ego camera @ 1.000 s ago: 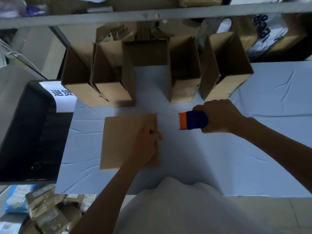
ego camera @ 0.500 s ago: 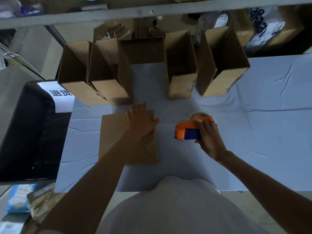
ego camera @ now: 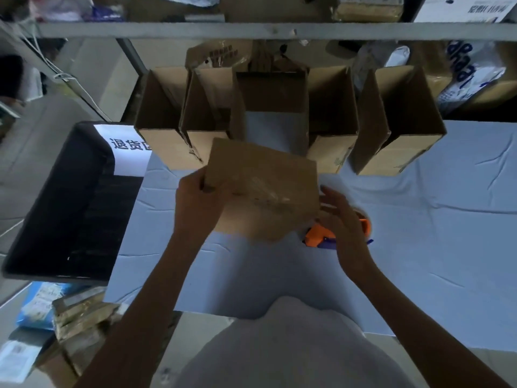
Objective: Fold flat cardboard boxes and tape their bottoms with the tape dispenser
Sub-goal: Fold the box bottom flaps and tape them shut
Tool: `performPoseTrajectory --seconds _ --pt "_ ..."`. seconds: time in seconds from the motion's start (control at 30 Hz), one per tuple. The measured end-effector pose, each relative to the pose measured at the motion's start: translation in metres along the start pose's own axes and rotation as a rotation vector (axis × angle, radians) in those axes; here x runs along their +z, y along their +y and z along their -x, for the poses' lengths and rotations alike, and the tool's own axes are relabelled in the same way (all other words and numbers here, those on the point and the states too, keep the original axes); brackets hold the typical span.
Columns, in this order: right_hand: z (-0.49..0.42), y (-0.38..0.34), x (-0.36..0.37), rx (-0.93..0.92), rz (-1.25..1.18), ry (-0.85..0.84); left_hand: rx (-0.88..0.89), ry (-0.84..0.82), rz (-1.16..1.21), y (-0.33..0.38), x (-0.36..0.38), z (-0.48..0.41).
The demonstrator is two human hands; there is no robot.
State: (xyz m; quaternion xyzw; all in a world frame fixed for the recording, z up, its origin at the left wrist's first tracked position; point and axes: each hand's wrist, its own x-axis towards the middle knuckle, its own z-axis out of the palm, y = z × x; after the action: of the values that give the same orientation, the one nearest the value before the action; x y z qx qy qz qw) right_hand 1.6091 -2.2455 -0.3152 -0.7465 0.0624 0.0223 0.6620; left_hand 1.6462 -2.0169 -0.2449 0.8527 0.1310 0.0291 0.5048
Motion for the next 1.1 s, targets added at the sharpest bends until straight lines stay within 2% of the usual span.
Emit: performPoseTrajectory --seconds 0.03,0.1,0.2,0.3,0.43,0.57,0.73,0.83,0.93,1.03,1.1 --pt "-0.004 -0.014 0.01 0.054 -0.045 -0.03 -0.025 -0.006 0.075 -0.008 -0.001 0.008" --pt "-0.009 -0.03 0.027 0.031 0.096 -0.014 -0.115 0.022 0.167 -0.031 0.003 0.017" --pt "-0.01 -0.027 0.046 0.047 0.338 0.093 -0.248 0.111 0.179 -0.052 0.009 0.022" --pt "-0.009 -0.015 0.061 0.093 0.508 0.13 -0.263 0.161 0.109 -0.057 0.012 0.024" --pt "-0.014 -0.016 0.063 0.139 0.471 0.143 -0.277 0.161 0.078 -0.065 0.013 0.023" --pt "-0.016 -0.019 0.057 0.102 0.341 0.222 -0.281 0.149 0.094 -0.065 0.013 0.026" --pt "-0.011 -0.024 0.075 0.128 0.582 0.175 -0.311 0.175 0.098 -0.06 0.016 0.021" --pt "-0.012 -0.026 0.077 0.092 0.578 0.187 -0.337 0.189 0.071 -0.055 0.018 0.021" --pt "-0.009 -0.023 0.07 0.043 0.483 0.176 -0.395 0.187 0.154 -0.057 0.021 0.022" --pt "-0.011 -0.019 0.067 0.038 0.457 0.171 -0.508 0.192 0.352 -0.061 0.018 0.017" --pt "-0.012 -0.018 0.064 0.005 0.426 0.175 -0.509 0.181 0.372 -0.06 0.018 0.014"
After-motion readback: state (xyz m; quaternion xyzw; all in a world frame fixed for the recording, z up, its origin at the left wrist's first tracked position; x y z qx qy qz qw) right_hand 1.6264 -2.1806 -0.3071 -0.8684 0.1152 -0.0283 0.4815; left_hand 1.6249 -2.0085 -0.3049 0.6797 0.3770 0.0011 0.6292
